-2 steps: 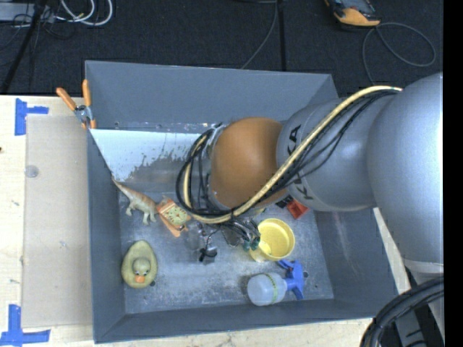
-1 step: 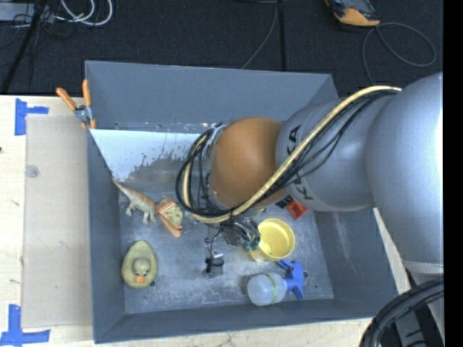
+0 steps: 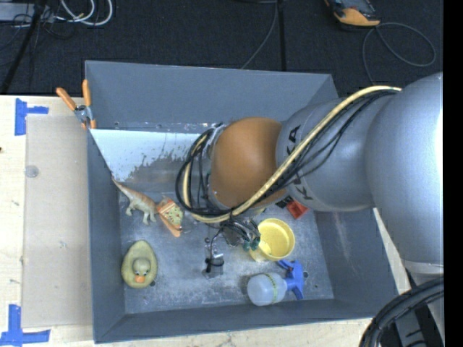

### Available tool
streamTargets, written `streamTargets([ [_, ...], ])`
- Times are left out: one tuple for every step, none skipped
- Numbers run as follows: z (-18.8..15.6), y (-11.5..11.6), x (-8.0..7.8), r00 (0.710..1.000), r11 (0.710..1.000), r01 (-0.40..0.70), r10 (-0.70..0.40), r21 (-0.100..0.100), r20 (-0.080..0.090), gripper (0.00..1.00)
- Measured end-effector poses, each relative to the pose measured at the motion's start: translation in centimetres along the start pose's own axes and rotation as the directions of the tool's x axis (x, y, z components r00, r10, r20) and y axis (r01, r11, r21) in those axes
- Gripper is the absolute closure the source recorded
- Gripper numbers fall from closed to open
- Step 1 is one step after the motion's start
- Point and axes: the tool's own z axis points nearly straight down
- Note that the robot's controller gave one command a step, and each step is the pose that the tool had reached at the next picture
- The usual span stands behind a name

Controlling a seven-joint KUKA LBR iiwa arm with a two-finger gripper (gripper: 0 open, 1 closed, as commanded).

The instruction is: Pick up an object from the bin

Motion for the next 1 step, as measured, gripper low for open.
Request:
streamTargets([
  [-2.92,3.15,-1.11,1.000,1.000,-0.009,0.009,0.003,-0.007,0.00],
])
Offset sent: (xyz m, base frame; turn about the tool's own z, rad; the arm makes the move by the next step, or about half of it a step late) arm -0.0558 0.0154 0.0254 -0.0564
